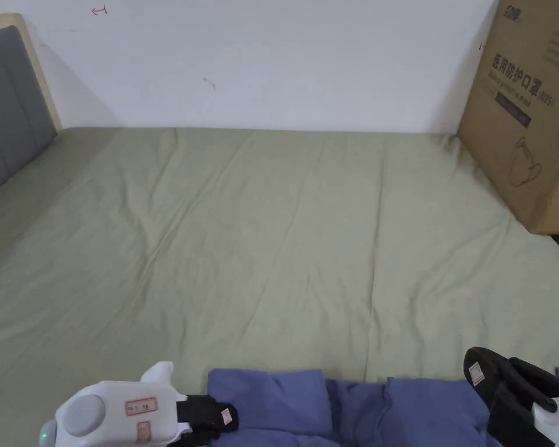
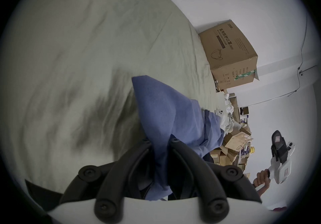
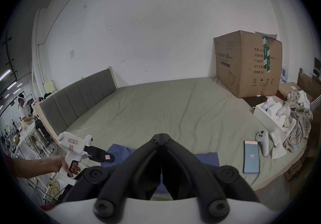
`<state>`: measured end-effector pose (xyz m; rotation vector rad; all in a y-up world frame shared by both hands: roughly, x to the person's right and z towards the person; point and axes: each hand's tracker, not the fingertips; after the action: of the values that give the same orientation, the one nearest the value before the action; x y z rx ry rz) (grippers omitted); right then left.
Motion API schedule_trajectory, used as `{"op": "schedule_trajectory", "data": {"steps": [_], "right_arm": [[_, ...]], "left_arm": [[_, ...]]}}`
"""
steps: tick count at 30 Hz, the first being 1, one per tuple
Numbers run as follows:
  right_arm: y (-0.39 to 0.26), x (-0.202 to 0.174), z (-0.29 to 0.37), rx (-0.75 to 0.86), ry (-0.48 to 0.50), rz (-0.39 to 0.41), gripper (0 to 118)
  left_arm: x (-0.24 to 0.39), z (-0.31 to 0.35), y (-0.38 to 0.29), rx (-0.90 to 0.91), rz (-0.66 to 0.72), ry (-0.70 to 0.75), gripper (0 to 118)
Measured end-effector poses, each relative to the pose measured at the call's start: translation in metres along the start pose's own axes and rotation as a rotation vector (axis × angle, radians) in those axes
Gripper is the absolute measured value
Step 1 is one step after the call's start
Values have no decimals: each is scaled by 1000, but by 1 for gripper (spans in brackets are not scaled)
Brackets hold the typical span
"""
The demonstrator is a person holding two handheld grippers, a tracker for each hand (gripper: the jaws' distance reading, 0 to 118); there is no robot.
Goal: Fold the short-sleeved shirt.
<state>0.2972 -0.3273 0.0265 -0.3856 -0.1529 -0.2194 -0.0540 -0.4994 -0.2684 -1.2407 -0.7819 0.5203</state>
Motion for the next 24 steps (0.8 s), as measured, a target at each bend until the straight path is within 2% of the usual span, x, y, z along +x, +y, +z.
{"op": "schedule_trajectory", "data": {"steps": [5,13,15,17,19,24], "right_arm": [[-1,1,-1,-1,2,-16,0],[-3,3,-1,-10,2,-7,0],[-4,3,-3,-12,2,-17,0],[-4,3,-4,-14,8,-22,0],[-5,2,-6,-14,9,-24,0],[-6,1,-7,-18,15,-39,0]], "left_arm": [[12,32,6,-2,-26,29,11],[-3,102,53,39,-109,245,11],[6,118,62,45,-111,334,11],[20,128,68,68,-123,341,11],[39,122,72,59,-163,366,11],[109,68,53,-7,-254,314,11]]}}
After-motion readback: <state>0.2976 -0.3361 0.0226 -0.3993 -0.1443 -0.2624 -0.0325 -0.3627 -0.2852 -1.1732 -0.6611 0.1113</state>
